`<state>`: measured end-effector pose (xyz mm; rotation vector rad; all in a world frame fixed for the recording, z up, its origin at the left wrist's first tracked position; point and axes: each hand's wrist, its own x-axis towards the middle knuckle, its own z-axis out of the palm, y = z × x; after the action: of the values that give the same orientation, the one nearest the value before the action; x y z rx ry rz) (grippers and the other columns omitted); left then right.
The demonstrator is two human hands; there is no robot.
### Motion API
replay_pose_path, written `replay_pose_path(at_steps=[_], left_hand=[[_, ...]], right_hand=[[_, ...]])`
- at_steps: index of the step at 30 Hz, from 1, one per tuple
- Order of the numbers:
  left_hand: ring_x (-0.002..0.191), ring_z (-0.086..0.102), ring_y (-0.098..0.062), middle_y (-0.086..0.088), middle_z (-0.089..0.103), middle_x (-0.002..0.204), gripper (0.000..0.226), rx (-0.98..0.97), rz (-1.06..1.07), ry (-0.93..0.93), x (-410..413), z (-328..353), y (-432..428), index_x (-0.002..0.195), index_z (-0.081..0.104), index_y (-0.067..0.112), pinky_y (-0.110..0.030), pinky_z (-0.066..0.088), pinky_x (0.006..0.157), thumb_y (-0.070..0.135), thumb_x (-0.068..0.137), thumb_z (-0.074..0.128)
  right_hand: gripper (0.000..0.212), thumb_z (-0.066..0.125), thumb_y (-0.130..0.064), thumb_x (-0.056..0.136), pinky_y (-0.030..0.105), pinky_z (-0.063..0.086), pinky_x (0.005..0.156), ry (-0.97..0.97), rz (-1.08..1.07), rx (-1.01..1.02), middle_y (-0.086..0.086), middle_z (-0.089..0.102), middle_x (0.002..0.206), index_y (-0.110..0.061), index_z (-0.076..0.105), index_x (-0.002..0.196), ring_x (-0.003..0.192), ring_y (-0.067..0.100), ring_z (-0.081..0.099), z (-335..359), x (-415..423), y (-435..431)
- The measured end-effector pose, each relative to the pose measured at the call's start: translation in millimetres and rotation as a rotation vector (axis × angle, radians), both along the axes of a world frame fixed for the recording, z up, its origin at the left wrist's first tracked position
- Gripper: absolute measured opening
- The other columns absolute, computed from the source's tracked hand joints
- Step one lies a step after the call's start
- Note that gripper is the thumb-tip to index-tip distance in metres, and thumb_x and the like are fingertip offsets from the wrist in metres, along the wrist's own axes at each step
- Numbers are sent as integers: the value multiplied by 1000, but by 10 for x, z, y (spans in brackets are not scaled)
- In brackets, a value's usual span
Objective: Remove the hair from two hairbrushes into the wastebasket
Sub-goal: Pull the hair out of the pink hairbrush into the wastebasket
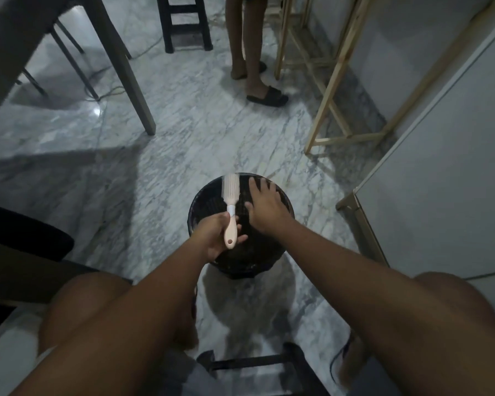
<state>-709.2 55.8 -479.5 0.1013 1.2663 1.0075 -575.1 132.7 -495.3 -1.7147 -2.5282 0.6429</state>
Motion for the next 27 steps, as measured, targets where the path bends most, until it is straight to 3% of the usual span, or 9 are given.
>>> replay_pose_path(at_steps=[9, 13, 16, 18, 22, 27], left_hand=[[78, 59, -23, -9, 63, 96, 24, -209, -75, 247, 58, -553, -46, 121, 60, 5, -35, 47, 60, 8, 101, 47], [92, 58, -26, -14, 63, 109, 28, -244, -78, 287, 57, -734, 4, 127, 59, 0, -34, 49, 72, 7, 101, 47], [82, 59, -24, -13, 62, 108, 27, -265, -84, 297, 62, -701, 105, 125, 59, 2, -34, 49, 69, 8, 101, 47], [80, 58, -22, -12, 63, 105, 24, -257, -88, 290, 80, -535, 196, 122, 59, 5, -34, 48, 62, 8, 102, 46], [83, 57, -24, -9, 63, 93, 20, -179, -103, 292, 168, 63, 478, 117, 58, 6, -36, 50, 66, 6, 102, 46], [88, 58, -26, -12, 62, 101, 21, -108, -212, 294, 432, 1189, 898, 120, 58, 7, -40, 51, 64, 10, 102, 48]], right_hand=[[71, 41, -34, 102, 53, 12, 122, -139, 41, -119, 27, 6, 161, -6, 4, 157, 149, 47, 3, -722, 81, -150], [71, 42, -33, 102, 52, 10, 123, -151, 53, -163, 26, 5, 162, -6, 5, 157, 150, 45, 2, -836, 90, -76], [69, 41, -30, 103, 51, 9, 122, -142, 41, -182, 26, 5, 162, -4, 5, 156, 150, 45, 1, -811, 97, 4], [68, 40, -27, 103, 50, 8, 122, -142, 28, -192, 25, 3, 162, -3, 4, 156, 150, 44, -1, -660, 104, 80], [71, 43, -24, 102, 49, 6, 123, -106, -23, -158, 24, 0, 163, -4, 2, 156, 150, 44, -3, -39, 205, 317], [77, 49, -14, 98, 48, 0, 122, -45, -141, -94, 25, -5, 162, -5, -1, 156, 150, 43, -9, 1170, 578, 593]])
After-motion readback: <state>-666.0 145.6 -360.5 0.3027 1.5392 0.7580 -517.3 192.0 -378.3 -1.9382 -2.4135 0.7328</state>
